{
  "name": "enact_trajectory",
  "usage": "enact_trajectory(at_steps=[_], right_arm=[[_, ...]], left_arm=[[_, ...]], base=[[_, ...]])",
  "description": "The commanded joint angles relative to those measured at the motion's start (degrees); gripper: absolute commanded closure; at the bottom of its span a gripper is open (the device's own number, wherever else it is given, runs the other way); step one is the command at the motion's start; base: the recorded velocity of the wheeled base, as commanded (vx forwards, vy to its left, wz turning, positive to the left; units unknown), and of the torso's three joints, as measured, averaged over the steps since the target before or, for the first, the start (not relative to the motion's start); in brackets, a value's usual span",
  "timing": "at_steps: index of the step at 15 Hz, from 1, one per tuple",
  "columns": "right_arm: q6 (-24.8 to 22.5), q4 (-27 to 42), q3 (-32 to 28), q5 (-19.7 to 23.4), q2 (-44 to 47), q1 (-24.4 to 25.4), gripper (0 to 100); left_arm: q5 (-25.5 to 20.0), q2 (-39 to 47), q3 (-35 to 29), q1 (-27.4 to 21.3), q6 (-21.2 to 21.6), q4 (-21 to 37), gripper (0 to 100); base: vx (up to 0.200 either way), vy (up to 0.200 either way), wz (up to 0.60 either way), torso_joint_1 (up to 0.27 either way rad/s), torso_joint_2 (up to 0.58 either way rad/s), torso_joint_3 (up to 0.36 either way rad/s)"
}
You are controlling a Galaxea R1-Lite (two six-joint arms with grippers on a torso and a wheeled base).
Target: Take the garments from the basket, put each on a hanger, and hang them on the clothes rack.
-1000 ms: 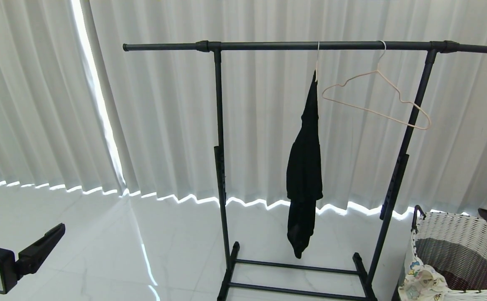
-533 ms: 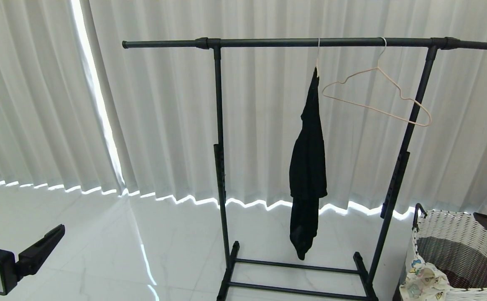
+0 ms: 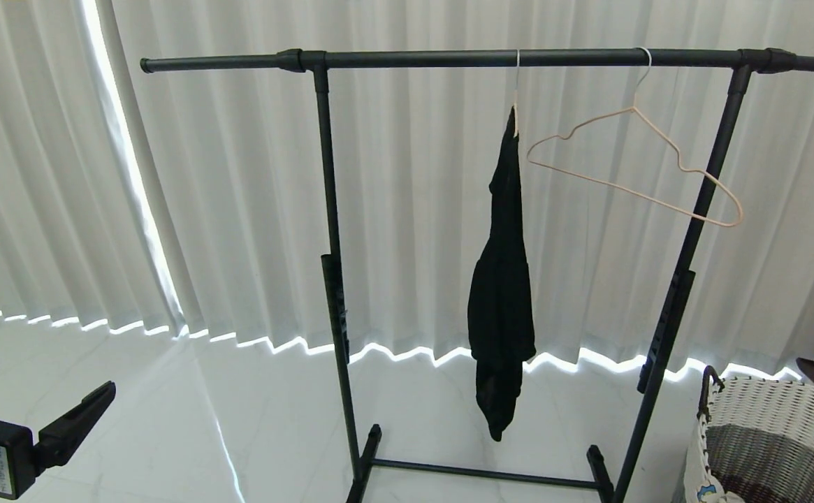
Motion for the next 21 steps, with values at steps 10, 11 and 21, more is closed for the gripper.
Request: enact_trajectory(at_steps=[10, 11, 21], right_arm=[[-1.7, 0.1, 1.0, 0.1, 0.3, -0.1, 0], [-2.1, 0.2, 1.8, 0.3, 0.4, -0.1, 0], [-1.9, 0.2, 16.7, 2.5, 7.6, 10.4, 0]], left_arm=[[0.0, -0.4, 0.1, 0.0, 0.0, -0.1, 0], [0.0, -0.4, 0.1, 0.0, 0.1, -0.1, 0], [-0.1, 1.5, 0.0, -2.7, 0.0, -0.1, 0]], base=[[0.0, 0.0, 0.0, 0.0, 0.0, 0.0], [0.0, 0.0, 0.0, 0.0, 0.0, 0.0], [0.0, 0.0, 0.0, 0.0, 0.0, 0.0]])
